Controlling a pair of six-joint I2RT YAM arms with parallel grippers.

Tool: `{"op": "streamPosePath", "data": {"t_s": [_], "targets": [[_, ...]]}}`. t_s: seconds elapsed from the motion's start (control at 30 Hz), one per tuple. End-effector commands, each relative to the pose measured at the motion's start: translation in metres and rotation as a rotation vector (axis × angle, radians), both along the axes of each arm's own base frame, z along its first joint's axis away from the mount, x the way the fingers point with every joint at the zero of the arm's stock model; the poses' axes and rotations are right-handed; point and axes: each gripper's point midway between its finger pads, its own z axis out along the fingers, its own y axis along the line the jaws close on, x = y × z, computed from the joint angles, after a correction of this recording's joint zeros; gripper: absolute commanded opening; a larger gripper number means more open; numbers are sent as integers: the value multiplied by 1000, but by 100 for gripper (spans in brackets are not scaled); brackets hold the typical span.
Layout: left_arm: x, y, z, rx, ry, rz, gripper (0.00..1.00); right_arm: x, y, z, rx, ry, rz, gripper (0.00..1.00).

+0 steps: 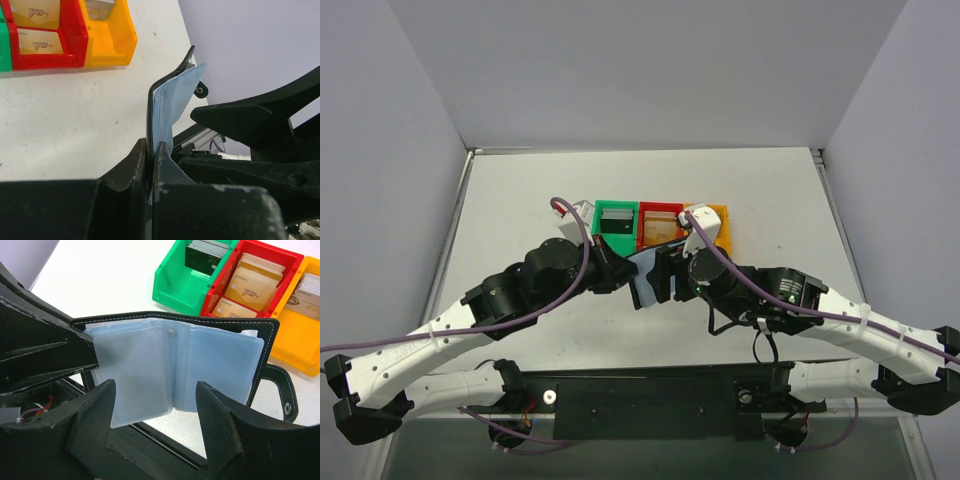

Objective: Take the credit cards out of the card holder
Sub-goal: Open the card holder.

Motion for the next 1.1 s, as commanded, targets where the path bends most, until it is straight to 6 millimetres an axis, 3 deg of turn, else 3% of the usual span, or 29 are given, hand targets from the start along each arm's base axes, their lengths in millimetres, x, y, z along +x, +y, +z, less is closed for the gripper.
{"op": "streamPosePath", "data": {"t_s": [0.0,0.63,0.87,1.07], "targets": [[1,-5,18,-48,-39,-13,0,2,3,-2,-17,-4,-1,60],[0,-14,17,-54,-31,-38,0,5,12,-10,-57,7,3,60],[-6,-14,26,-83,-39,-66,0,21,-15,-44,-176,66,-111,57],[-11,-3,23,-79,-37,-59,0,29,-51,-47,-198,76,-198,56]]}}
